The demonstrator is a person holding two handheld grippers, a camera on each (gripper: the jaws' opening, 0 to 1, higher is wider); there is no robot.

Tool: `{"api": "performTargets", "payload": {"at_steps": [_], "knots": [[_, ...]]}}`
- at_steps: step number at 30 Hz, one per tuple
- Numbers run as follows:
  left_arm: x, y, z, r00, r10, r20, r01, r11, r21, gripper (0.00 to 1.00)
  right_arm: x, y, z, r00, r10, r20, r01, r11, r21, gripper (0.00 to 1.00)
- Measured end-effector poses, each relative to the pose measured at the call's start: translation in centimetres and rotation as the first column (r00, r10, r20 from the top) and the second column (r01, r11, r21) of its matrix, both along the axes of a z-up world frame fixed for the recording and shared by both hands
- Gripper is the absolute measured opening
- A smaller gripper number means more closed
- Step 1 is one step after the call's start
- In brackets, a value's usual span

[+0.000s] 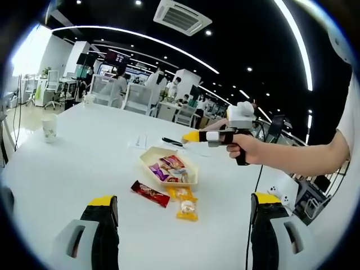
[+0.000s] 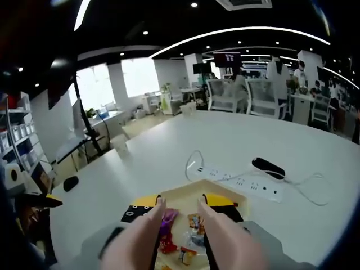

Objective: Place the target food into the container with the food tongs after gripping and lifting it, then release it inside without dropping or visibly crushing the food.

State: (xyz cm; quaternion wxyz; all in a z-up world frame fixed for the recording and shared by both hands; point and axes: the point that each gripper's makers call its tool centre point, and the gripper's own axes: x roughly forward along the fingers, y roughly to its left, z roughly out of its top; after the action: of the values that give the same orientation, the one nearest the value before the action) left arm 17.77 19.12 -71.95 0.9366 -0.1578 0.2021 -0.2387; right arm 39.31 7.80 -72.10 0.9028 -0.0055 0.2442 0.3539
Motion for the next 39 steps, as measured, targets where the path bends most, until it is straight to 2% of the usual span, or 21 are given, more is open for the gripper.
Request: {"api": "performTargets", "payload": {"at_steps": [14, 39], "knots": [[-0.9, 0.2, -0.4, 1.0, 0.018, -0.006, -0.018, 1.0, -0.008, 0.99, -1.1, 1.6, -0.3, 0.999, 0.04, -0.018, -0.04, 0.999, 0.009, 0.29], [-0.5, -0.4, -0.8, 1.0, -0.001, -0.014, 0.001, 1.0, -0.02, 0.98, -2.0, 2.9, -2.2, 0.996, 0.075, -0.056, -0.075, 0.997, 0.006, 0.29]]}}
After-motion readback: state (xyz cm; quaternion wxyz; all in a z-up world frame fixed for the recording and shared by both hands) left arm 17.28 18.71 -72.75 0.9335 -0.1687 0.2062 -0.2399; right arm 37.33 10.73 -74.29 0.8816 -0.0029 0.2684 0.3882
